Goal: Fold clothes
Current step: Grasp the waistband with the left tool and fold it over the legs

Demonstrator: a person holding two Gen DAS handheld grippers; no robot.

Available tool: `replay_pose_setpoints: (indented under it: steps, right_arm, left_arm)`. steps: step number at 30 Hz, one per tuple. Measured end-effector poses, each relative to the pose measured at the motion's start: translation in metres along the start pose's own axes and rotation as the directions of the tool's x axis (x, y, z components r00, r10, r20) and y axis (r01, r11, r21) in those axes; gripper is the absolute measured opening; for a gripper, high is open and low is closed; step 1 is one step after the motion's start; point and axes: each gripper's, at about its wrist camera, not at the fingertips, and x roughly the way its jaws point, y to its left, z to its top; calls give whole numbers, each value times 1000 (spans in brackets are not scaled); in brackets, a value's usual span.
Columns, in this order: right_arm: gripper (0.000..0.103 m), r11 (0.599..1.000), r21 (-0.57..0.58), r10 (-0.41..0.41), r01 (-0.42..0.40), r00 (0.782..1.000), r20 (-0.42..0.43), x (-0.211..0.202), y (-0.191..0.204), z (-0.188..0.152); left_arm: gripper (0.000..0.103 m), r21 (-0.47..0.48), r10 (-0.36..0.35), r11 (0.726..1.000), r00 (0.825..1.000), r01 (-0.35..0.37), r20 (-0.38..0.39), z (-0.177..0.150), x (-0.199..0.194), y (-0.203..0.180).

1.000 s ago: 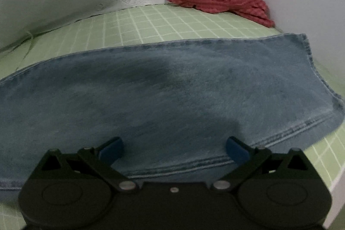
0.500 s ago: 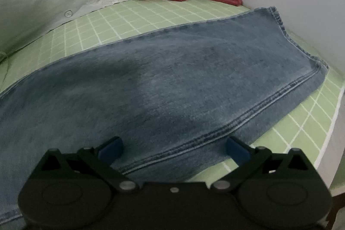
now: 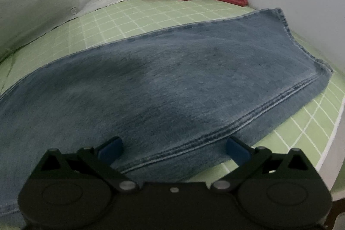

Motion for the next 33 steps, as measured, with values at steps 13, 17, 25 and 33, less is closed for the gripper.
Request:
replay_pose_setpoints:
  steps: [13,17,25,33]
  right_arm:
    - [103,971,-64,230,-232,973,-35,-8,-33,2]
    - [103,967,-45,251,-252,967,-38,-8,-37,4]
    - [103,962,-9,273,-274,962,-11,-10,-19,13]
    - [103,936,30,350,-351,936,27,-13,22,25]
  left_arm:
    - [51,297,-312,884,929,361,-199,-63,-15,-182]
    - [81,410,-354,807,904,424,-238,-80,-27,-201]
    - [83,303,-366,869,921,390,-134,-61,-44,-152]
    - [86,154,-245,952,960,265,-138,-40,-16,-88]
